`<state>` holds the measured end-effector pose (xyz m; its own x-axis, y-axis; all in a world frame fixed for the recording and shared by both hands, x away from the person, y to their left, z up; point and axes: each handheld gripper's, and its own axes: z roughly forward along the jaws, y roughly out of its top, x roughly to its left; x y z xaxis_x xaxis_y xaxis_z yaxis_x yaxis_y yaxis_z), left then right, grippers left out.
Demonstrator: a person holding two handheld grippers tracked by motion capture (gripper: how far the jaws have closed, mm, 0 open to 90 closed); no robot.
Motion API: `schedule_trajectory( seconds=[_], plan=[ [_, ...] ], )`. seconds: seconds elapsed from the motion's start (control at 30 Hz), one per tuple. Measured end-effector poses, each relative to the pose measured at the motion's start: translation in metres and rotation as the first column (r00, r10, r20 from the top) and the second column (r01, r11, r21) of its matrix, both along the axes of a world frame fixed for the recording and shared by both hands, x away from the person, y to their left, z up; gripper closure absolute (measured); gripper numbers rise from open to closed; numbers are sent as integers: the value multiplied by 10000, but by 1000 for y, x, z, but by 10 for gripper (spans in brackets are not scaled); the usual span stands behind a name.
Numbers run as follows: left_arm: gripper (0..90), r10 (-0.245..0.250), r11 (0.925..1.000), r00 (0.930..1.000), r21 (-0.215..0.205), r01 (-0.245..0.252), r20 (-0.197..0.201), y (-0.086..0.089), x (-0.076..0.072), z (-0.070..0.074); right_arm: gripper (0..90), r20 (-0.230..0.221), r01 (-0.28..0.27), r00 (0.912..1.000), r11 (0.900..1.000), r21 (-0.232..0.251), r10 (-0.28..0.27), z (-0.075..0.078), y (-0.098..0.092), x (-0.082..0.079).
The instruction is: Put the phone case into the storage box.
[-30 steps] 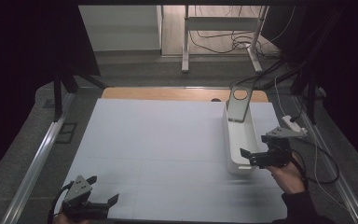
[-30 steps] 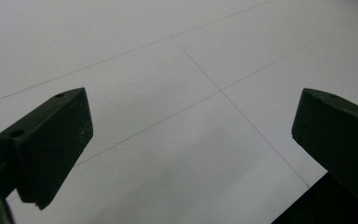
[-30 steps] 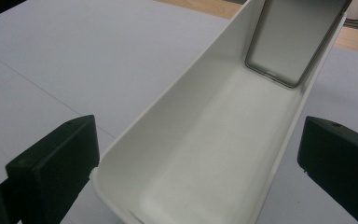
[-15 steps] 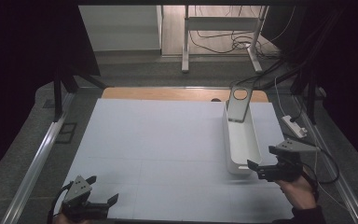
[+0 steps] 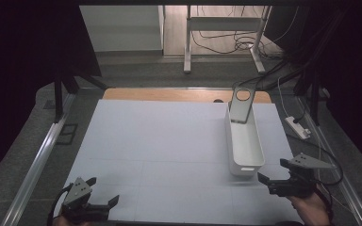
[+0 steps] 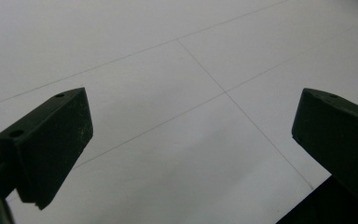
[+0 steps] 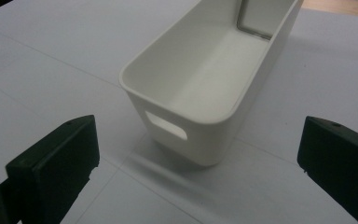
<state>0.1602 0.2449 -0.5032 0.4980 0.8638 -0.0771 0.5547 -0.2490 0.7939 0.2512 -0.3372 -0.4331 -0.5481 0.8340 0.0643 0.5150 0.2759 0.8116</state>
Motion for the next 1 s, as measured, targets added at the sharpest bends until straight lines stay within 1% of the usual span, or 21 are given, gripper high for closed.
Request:
schedule_trajectory(
  seconds=[0.3,0.5,0.53,0.57,0.7,0.77,0.87,1.0],
  plan=[
    [0,72,10000,10000,22,-72,-7,1,0,0,0,-203,152,9997,9999,-13,-152,-10,-6,-12],
    [0,40,10000,10000,28,-40,-61,1,0,0,0,-433,195,9989,9997,-149,-201,-17,-8,-19],
    [0,38,10000,10000,19,-38,-67,2,0,-1,0,-530,211,9983,9993,-306,-227,-22,-8,-22],
    [0,38,10000,10000,19,-38,-67,2,0,-1,0,-530,211,9983,9993,-306,-227,-22,-8,-22],
    [0,39,10000,10000,-7,-39,-66,2,0,-1,0,-658,216,9975,9981,-577,-254,-30,-9,-26],
    [0,18,10000,10000,-23,-18,-71,2,0,-1,0,-838,194,9962,9973,-704,-253,-34,-9,-27],
    [0,16,10000,9999,1,-16,-141,2,1,-1,0,-677,271,9972,9968,-754,-322,-34,-9,-28],
    [0,-4,10000,9999,-90,3,-125,2,1,0,0,-689,276,9971,9958,-879,-337,-35,-8,-28]
  ],
)
